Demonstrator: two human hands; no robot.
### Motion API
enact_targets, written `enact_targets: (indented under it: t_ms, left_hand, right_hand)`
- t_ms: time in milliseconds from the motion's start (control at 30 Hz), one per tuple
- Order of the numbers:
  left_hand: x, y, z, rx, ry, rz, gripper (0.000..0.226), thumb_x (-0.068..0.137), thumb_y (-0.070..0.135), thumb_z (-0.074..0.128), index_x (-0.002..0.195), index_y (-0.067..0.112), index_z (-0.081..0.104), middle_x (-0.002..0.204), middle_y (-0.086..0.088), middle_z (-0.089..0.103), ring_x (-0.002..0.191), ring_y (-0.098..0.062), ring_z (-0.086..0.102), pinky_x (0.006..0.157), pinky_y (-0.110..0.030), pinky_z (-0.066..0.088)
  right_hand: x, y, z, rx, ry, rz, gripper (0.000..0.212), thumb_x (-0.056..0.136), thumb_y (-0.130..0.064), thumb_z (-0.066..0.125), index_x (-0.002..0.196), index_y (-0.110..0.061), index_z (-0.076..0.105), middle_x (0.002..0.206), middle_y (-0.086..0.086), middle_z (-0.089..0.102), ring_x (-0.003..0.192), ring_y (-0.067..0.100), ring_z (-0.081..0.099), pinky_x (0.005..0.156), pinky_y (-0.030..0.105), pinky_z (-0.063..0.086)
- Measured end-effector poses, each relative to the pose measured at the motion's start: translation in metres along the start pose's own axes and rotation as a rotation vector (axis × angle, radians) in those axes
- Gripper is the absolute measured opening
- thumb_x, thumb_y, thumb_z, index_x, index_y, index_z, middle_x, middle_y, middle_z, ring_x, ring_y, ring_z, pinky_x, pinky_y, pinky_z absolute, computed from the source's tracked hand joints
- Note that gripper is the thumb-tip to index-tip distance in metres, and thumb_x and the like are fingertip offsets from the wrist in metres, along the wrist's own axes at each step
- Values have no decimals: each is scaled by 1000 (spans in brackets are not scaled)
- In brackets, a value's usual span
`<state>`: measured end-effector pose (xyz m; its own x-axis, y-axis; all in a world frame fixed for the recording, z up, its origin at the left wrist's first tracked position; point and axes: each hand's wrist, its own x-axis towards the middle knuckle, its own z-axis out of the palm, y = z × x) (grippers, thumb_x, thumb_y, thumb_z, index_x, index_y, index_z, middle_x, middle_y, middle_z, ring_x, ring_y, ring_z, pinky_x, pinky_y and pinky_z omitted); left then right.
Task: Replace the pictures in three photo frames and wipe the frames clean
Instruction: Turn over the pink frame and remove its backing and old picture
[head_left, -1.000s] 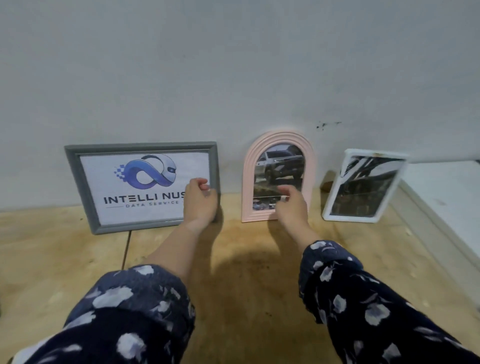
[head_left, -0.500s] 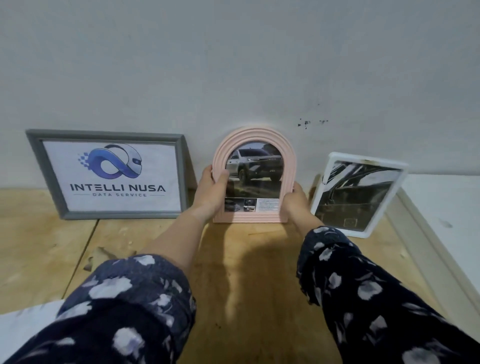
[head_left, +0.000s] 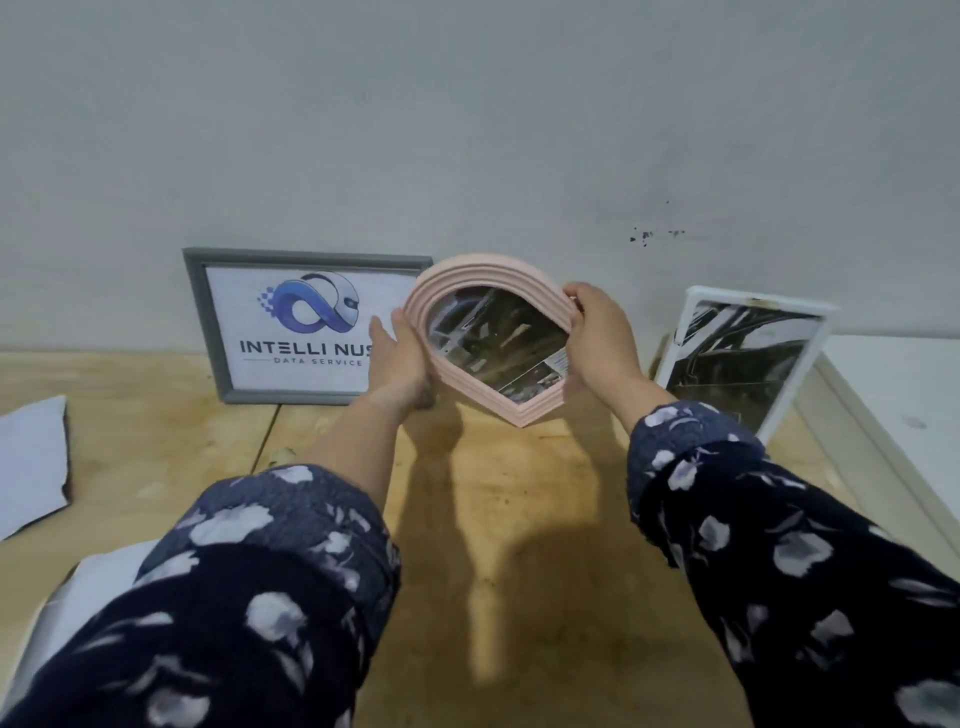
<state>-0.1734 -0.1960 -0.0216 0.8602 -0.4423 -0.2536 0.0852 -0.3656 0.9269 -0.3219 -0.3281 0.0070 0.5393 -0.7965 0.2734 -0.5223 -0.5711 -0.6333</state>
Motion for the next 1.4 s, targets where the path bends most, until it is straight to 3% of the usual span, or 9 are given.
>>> enact_targets:
  t_ms: [100, 233, 467, 700, 800, 967, 1067, 1233, 1400]
  left_hand:
    - [-8, -9, -20, 87, 17, 48, 62, 101, 51, 9, 154, 18, 16, 158, -4, 23, 144, -26, 24, 116, -38, 17]
    - [-22, -39, -46, 139, -18, -59, 70, 98, 59, 11, 152, 15, 19, 154, -12, 31, 140, -33, 31, 115, -45, 22]
    - [-42, -92, -70, 267, -196, -166, 90, 83, 77, 7, 145, 19, 35, 143, -11, 45, 131, -34, 41, 110, -53, 29]
    - [-61, -130, -75, 583, -231, 51, 57, 101, 50, 24, 140, 14, 43, 145, -15, 42, 140, -34, 25, 113, -47, 21]
    - [-64, -146, -75, 704, -268, 88, 43, 98, 44, 36, 127, 16, 49, 136, -12, 48, 137, -32, 23, 108, -51, 30]
    - [-69, -157, -73, 911, -301, 150, 53, 99, 41, 39, 144, 14, 33, 157, -4, 21, 143, -29, 9, 112, -51, 24]
    - [-72, -158, -69, 927, -266, 138, 53, 97, 38, 43, 144, 14, 34, 156, -4, 18, 142, -30, 11, 111, -51, 25]
    - [-80, -146, -56, 760, -158, -10, 46, 92, 28, 48, 134, 7, 48, 148, -6, 26, 136, -32, 18, 107, -48, 28]
    - [-75, -128, -43, 615, -53, -249, 57, 90, 27, 47, 137, -3, 42, 149, -13, 23, 134, -34, 19, 106, -44, 30]
  right_hand:
    - [-27, -15, 8, -224, 12, -136, 44, 92, 2, 42, 129, -19, 54, 119, 3, 58, 110, 25, 49, 91, 39, 38]
    - [-82, -30, 26, -410, 17, -265, 50, 83, 2, 48, 127, -22, 55, 118, 3, 57, 109, 25, 48, 92, 37, 32]
    - [-167, -14, 49, -574, -24, -430, 36, 81, -15, 63, 116, -22, 59, 108, 2, 60, 101, 25, 55, 87, 40, 42]
    - [-225, 27, 78, -553, -75, -550, 28, 75, -13, 64, 102, -18, 65, 96, 4, 63, 87, 25, 58, 71, 35, 45]
    - [-235, 40, 91, -592, -162, -573, 19, 79, -13, 65, 97, -19, 67, 90, 3, 64, 80, 23, 59, 63, 32, 49]
    - [-233, 46, 91, -483, -301, -565, 19, 84, -15, 58, 100, -17, 68, 93, 3, 65, 82, 22, 60, 65, 32, 52]
    - [-221, 41, 80, -387, -254, -320, 33, 88, -20, 47, 117, -14, 62, 112, 6, 62, 103, 24, 56, 87, 40, 49]
    - [-182, 46, 66, -218, -468, 518, 77, 82, -46, 64, 143, -13, 30, 144, 11, 32, 132, 32, 29, 108, 43, 30]
    - [-165, 60, 63, -198, -667, 505, 99, 64, -38, 85, 143, -14, 29, 140, 11, 29, 130, 34, 33, 109, 46, 33]
